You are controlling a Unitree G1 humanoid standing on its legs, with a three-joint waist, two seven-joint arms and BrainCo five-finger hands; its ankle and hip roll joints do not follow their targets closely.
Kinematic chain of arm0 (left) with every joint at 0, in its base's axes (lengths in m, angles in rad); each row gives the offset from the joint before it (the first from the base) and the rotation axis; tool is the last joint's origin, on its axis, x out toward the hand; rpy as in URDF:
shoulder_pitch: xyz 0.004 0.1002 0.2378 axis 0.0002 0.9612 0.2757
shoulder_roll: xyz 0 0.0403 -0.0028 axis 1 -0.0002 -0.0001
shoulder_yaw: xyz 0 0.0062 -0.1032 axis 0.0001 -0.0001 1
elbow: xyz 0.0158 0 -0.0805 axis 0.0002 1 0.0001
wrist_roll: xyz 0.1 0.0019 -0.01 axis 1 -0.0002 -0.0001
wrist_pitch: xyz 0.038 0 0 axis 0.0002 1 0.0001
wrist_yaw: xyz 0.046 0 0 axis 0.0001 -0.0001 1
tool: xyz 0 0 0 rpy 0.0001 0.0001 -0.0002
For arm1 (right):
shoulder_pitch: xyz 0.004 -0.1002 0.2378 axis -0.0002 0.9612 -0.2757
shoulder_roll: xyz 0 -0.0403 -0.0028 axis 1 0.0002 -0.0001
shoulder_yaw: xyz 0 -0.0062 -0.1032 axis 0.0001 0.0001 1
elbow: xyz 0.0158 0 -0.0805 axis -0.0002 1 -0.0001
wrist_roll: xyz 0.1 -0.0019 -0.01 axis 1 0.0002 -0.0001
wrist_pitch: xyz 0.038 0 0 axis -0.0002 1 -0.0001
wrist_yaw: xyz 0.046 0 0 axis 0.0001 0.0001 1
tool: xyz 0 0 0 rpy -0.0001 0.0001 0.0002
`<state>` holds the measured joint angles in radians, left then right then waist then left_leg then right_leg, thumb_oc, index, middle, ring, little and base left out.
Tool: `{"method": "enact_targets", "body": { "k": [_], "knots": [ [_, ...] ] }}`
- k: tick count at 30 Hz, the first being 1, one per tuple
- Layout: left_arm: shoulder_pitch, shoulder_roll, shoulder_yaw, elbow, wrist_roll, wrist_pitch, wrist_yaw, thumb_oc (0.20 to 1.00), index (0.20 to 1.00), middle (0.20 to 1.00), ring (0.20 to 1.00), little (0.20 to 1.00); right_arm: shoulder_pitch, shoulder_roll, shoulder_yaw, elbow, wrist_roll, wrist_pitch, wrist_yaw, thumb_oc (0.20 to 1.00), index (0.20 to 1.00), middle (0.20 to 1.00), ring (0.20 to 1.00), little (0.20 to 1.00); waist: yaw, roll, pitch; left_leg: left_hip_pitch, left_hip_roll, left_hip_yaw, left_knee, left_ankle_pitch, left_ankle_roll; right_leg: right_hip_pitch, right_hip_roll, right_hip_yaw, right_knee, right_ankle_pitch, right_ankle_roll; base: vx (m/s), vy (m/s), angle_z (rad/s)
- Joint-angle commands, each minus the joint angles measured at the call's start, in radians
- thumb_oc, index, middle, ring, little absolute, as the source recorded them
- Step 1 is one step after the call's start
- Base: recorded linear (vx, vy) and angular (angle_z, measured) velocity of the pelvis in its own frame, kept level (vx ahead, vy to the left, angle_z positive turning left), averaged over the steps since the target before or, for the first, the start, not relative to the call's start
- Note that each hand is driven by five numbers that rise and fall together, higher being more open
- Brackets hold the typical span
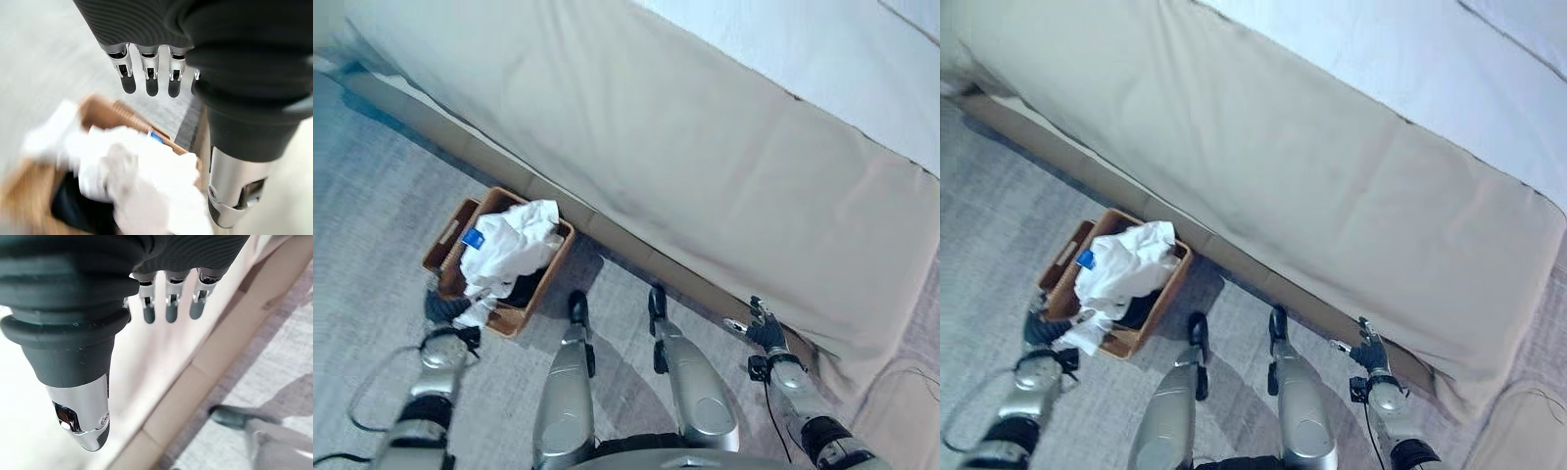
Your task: Pick up clothes into the bucket
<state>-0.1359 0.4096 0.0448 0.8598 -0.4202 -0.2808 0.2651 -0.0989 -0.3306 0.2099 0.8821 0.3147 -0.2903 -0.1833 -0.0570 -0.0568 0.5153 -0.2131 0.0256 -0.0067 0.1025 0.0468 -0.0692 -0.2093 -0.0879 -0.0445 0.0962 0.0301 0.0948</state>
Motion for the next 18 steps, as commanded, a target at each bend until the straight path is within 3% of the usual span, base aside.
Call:
{"method": "enact_targets", "body": {
  "k": [1,2,7,18],
  "knots": [
    [0.016,-0.036,-0.009,0.007,-0.122,-0.077,-0.098,1.000,1.000,1.000,1.000,1.000,0.040,-0.054,-0.028,-0.010,-0.035,0.007,0.006,1.000,1.000,1.000,1.000,1.000,-0.005,0.030,-0.108,-0.036,-0.044,-0.028,0.093,-0.056,0.019,-0.011,0.000,-0.004,0.017,-0.004,0.015,0.08,-0.039,0.18],
    [0.016,-0.037,-0.010,0.007,-0.122,-0.077,-0.098,1.000,1.000,1.000,1.000,1.000,0.041,-0.054,-0.028,-0.010,-0.035,0.006,0.006,1.000,1.000,1.000,1.000,1.000,-0.005,0.030,-0.107,-0.034,-0.044,-0.028,0.092,-0.055,0.019,-0.009,0.000,-0.004,0.016,-0.005,0.015,0.13,-0.062,0.19],
    [0.072,-0.118,-0.071,0.095,-0.049,-0.056,-0.164,1.000,1.000,1.000,1.000,1.000,0.078,-0.022,-0.037,0.085,-0.043,0.022,0.048,1.000,1.000,1.000,1.000,1.000,-0.005,0.061,-0.222,0.069,-0.046,-0.027,0.038,-0.056,0.014,0.094,0.001,-0.027,-0.025,-0.025,0.009,0.12,-0.048,0.09],
    [0.123,-0.216,-0.142,0.240,0.070,0.004,-0.208,1.000,1.000,1.000,1.000,1.000,0.114,0.034,-0.053,0.209,-0.051,0.061,0.079,1.000,1.000,1.000,1.000,1.000,-0.011,0.066,-0.346,0.211,-0.037,-0.026,-0.022,-0.074,0.021,0.210,0.006,-0.048,-0.001,-0.079,0.003,0.09,-0.023,0.02]
  ]
}}
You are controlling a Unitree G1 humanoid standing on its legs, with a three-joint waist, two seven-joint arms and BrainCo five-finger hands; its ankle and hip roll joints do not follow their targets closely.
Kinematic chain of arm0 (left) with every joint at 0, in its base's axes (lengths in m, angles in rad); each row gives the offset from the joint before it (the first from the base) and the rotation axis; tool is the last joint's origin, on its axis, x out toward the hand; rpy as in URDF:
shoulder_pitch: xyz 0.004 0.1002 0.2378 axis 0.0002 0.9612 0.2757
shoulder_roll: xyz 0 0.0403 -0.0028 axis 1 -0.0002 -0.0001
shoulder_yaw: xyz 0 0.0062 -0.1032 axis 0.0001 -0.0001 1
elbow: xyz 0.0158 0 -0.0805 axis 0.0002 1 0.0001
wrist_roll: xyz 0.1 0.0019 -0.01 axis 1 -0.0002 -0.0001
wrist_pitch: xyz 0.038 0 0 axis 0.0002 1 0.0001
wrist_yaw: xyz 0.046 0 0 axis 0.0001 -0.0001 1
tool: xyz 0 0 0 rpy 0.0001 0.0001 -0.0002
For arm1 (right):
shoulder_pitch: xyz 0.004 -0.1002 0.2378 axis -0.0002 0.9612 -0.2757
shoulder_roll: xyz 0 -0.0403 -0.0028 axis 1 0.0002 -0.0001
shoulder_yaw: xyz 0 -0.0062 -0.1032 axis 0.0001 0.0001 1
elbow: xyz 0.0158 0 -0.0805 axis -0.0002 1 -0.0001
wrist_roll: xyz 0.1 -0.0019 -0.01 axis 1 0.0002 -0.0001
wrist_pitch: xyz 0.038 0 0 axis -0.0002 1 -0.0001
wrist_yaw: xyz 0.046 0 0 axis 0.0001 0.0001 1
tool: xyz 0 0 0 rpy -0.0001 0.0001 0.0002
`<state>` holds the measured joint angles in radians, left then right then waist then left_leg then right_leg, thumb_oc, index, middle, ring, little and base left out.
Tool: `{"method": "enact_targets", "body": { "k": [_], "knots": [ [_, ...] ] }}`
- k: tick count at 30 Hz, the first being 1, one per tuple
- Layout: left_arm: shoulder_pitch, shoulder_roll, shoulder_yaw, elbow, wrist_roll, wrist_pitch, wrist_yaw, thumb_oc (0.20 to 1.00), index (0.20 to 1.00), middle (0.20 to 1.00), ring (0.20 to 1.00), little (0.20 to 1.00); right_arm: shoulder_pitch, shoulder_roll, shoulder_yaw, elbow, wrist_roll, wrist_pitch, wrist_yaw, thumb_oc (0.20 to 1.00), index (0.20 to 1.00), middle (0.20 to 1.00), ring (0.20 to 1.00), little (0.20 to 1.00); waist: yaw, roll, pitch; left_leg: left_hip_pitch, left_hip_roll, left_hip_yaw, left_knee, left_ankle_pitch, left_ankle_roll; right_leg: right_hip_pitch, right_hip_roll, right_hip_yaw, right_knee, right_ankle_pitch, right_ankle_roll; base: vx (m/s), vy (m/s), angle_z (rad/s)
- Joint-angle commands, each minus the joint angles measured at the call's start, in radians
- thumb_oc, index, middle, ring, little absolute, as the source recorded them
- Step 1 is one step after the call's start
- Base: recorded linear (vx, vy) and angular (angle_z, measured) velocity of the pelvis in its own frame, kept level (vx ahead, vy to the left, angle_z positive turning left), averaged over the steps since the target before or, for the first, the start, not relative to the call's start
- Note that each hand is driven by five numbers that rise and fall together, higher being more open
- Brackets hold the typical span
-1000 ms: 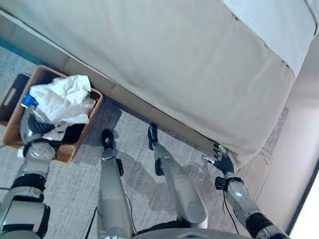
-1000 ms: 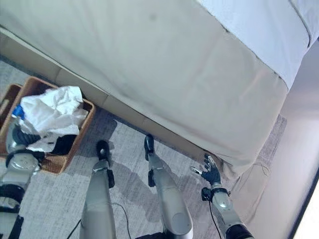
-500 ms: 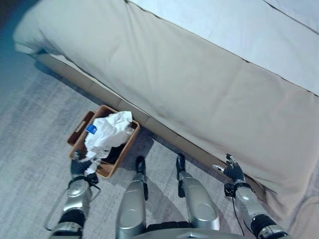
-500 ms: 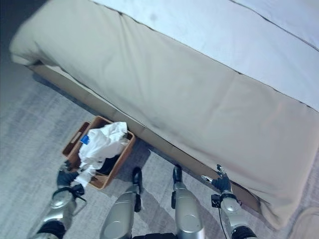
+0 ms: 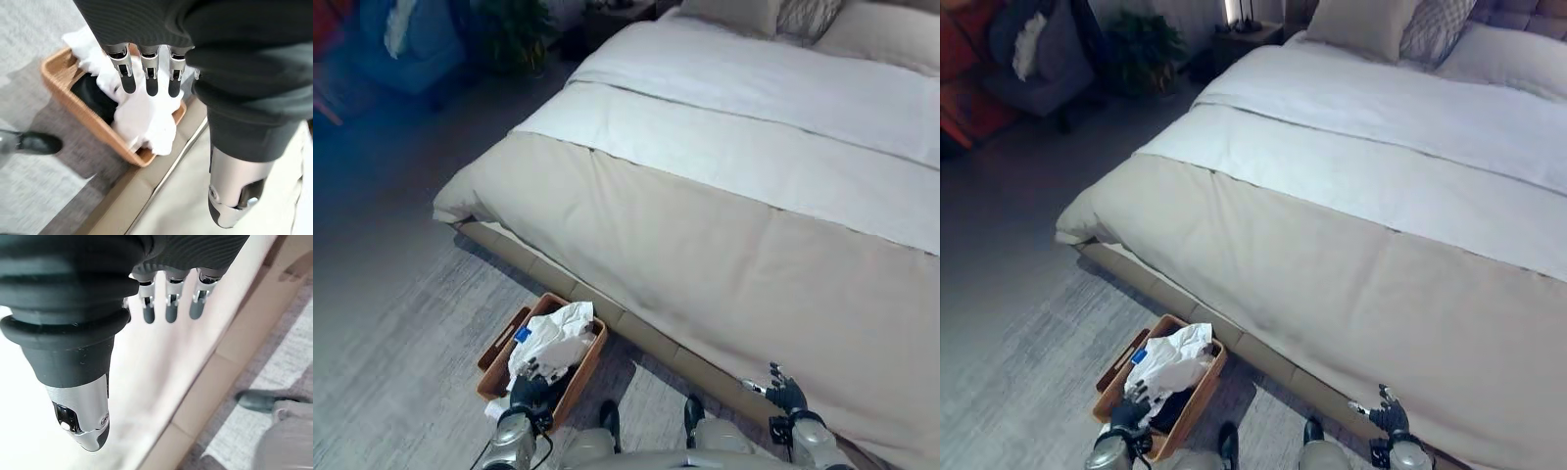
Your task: Pick up clothes into the bucket
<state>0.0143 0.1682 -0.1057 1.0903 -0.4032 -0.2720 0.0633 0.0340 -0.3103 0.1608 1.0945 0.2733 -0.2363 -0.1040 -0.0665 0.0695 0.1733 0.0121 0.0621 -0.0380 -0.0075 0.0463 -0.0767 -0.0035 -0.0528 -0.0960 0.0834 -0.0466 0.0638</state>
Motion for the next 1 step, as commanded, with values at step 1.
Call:
{"method": "enact_targets", "body": {
  "k": [1],
  "knots": [
    [-0.026,0.023,0.004,0.025,0.063,0.001,-0.011,1.000,1.000,1.000,1.000,1.000,-0.017,0.018,-0.005,0.000,-0.012,0.011,-0.001,1.000,1.000,1.000,1.000,1.000,-0.003,-0.061,-0.013,-0.007,-0.073,0.003,0.086,-0.074,0.029,0.010,-0.029,-0.002,0.019,-0.007,0.034,0.07,-0.015,0.21]
  ]
}}
